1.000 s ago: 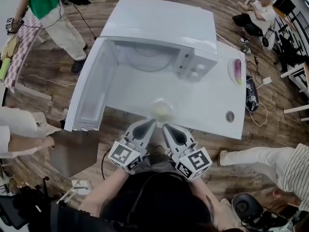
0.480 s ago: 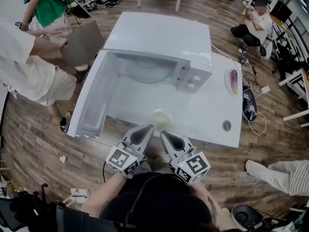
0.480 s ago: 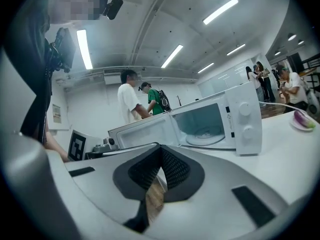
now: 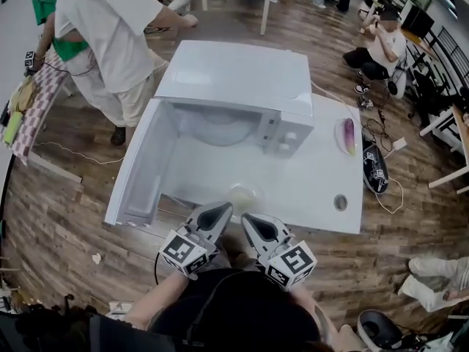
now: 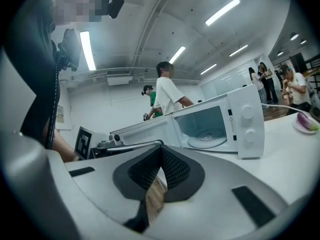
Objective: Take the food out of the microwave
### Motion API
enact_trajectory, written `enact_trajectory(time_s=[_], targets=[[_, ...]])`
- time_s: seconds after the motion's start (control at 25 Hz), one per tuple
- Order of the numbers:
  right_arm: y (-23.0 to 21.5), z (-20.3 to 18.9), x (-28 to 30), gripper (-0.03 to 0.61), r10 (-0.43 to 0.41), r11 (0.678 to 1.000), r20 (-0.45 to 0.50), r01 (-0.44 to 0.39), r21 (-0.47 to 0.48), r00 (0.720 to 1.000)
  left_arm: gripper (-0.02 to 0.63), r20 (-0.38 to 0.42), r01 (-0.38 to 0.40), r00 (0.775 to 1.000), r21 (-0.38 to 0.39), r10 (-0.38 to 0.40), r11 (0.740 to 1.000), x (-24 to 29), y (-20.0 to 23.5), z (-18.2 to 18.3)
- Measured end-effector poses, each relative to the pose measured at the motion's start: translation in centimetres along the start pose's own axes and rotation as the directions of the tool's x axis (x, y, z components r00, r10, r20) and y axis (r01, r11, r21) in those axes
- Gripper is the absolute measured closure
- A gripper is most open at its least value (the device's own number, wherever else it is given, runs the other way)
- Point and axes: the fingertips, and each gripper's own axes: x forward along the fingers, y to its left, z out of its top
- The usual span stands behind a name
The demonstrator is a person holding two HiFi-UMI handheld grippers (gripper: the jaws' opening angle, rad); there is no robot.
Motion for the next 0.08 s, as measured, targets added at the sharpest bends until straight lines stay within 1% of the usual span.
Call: enact_trajectory(time_s=[0.08], targets=[[0.22,0.16,-0.18,0.561,0.002,1.0,0.005,-0.002,0.004,1.0,0.604,0.001,0.007,1.0,0.0,-0.007,1.0,-0.02,-0.2,0.41]])
